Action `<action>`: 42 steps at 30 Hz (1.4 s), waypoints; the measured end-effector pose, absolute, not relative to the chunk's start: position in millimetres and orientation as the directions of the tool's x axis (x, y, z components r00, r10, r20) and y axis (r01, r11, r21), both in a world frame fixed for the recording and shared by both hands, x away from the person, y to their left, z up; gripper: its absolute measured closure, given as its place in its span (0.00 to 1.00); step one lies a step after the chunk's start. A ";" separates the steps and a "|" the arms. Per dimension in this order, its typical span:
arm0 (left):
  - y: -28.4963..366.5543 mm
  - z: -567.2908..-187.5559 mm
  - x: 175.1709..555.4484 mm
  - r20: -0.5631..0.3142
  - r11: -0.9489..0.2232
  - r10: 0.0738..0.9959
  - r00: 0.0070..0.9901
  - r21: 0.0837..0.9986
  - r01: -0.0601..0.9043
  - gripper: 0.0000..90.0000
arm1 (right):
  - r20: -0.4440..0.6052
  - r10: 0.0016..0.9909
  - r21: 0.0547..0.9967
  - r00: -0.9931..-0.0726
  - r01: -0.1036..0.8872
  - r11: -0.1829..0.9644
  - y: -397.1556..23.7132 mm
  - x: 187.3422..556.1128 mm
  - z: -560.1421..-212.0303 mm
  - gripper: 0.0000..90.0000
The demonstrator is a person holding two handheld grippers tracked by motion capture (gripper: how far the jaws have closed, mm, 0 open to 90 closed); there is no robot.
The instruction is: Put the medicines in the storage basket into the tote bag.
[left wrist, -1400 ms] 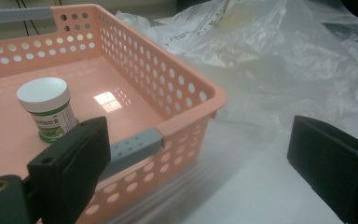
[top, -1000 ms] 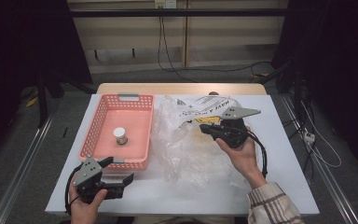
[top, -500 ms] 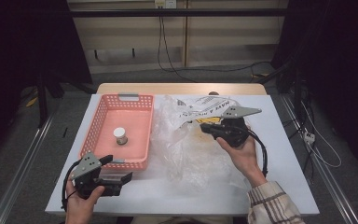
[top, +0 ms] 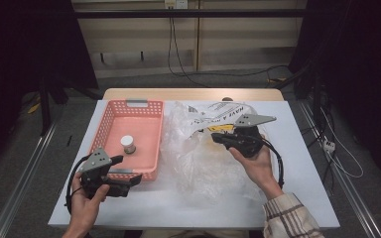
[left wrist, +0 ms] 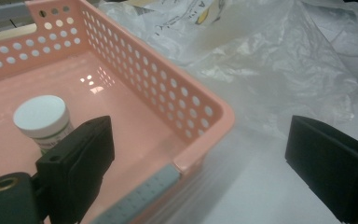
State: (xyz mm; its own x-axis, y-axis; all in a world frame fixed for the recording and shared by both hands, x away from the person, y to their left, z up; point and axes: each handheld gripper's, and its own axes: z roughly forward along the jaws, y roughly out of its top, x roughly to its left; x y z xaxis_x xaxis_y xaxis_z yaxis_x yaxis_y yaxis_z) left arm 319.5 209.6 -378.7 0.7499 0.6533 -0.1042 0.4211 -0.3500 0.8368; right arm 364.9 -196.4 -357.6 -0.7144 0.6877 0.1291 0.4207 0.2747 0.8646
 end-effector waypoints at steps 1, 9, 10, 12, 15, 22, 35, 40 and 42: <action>210.1 -376.8 322.6 -0.099 -0.361 0.648 0.755 0.834 0.419 0.09 | 0.132 0.689 0.865 -0.713 0.422 0.271 -196.5 365.2 -357.7 1.00; 210.5 -364.3 341.6 -0.085 -0.362 0.653 0.752 0.838 0.409 0.09 | 0.131 0.690 0.864 -0.712 0.423 0.273 -196.3 366.0 -359.0 1.00; 210.6 -362.8 343.5 -0.081 -0.368 0.655 0.752 0.835 0.410 0.09 | 0.131 0.689 0.864 -0.713 0.423 0.273 -196.3 365.8 -359.0 1.00; 210.2 -361.6 348.0 -0.088 -0.359 0.656 0.750 0.837 0.413 0.09 | 0.131 0.688 0.865 -0.714 0.422 0.273 -196.3 365.7 -358.9 1.00; 208.9 -360.6 354.7 -0.073 -0.384 0.648 0.759 0.828 0.407 0.08 | 0.133 0.688 0.864 -0.713 0.423 0.272 -196.6 365.9 -358.7 1.00; 207.6 -362.7 370.4 -0.063 -0.390 0.669 0.741 0.818 0.422 0.08 | 0.137 0.691 0.864 -0.710 0.427 0.268 -196.6 366.7 -359.5 1.00; 207.8 -364.5 410.4 -0.050 -0.424 0.703 0.710 0.772 0.474 0.12 | 0.139 0.688 0.863 -0.712 0.428 0.268 -197.3 367.4 -360.2 1.00; 206.1 -370.9 424.1 -0.056 -0.439 0.710 0.702 0.744 0.504 0.14 | 0.141 0.687 0.864 -0.713 0.427 0.267 -196.9 367.9 -360.9 1.00; 205.3 -373.4 429.2 -0.049 -0.447 0.713 0.699 0.736 0.508 0.16 | 0.140 0.686 0.863 -0.714 0.428 0.269 -196.6 367.8 -361.1 1.00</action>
